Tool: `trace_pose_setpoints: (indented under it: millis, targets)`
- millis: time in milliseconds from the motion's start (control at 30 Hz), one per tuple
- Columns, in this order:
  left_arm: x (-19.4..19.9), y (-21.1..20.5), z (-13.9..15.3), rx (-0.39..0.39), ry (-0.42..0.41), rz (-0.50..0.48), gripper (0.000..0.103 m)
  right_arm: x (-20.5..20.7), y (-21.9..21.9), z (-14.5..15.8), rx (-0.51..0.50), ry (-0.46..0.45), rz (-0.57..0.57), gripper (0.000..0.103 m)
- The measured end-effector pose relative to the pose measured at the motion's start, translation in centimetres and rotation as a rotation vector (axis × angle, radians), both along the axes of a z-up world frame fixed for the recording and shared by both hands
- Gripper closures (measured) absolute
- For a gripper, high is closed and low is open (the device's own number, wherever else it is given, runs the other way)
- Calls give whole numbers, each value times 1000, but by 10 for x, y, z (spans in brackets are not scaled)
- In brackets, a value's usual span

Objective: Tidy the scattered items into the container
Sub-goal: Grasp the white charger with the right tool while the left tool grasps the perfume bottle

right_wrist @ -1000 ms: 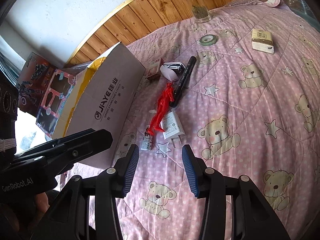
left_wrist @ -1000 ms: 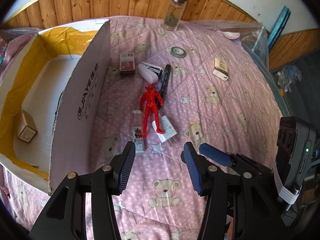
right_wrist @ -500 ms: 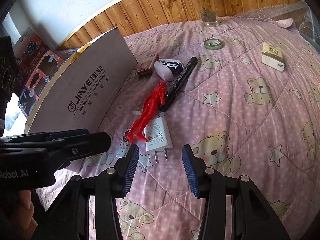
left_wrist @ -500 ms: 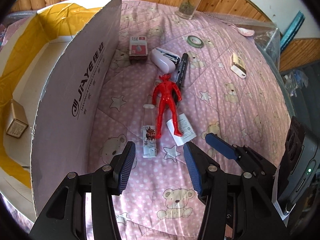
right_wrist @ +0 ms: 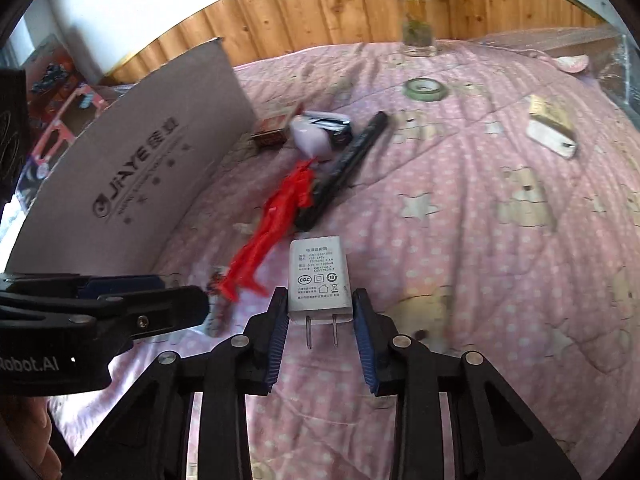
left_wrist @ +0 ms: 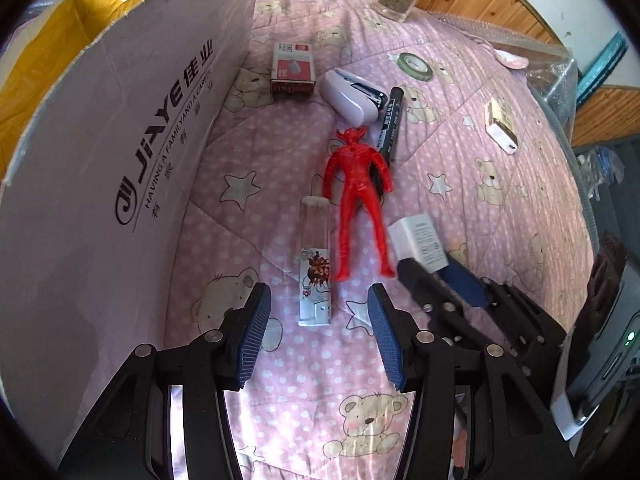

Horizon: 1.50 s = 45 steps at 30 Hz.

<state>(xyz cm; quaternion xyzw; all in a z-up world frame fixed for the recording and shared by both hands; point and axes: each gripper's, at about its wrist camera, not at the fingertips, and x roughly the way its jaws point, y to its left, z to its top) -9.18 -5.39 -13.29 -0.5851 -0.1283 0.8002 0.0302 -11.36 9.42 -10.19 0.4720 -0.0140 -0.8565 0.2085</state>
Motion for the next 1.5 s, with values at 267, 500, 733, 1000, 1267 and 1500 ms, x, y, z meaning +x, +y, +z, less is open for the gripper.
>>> trace_pose_setpoints:
  millis: [267, 500, 733, 1000, 1267, 1500]
  targets:
    - [-10, -5, -20, 8, 9, 33, 50, -6, 8, -4, -30, 18, -8, 68]
    - [-1, -5, -21, -64, 50, 25, 71, -9, 11, -3, -47, 7, -15, 69]
    - [2, -4, -21, -87, 52, 23, 66, -9, 12, -2, -41, -1, -33, 69]
    - [12, 4, -17, -90, 65, -12, 77, -8, 13, -1, -24, -2, -35, 69]
    - [33, 5, -19, -33, 33, -29, 77, -12, 26, 2, -70, -50, -96, 69]
    - [25, -13, -14, -5, 59, 91, 76, -10, 27, 0, -76, -59, -105, 69]
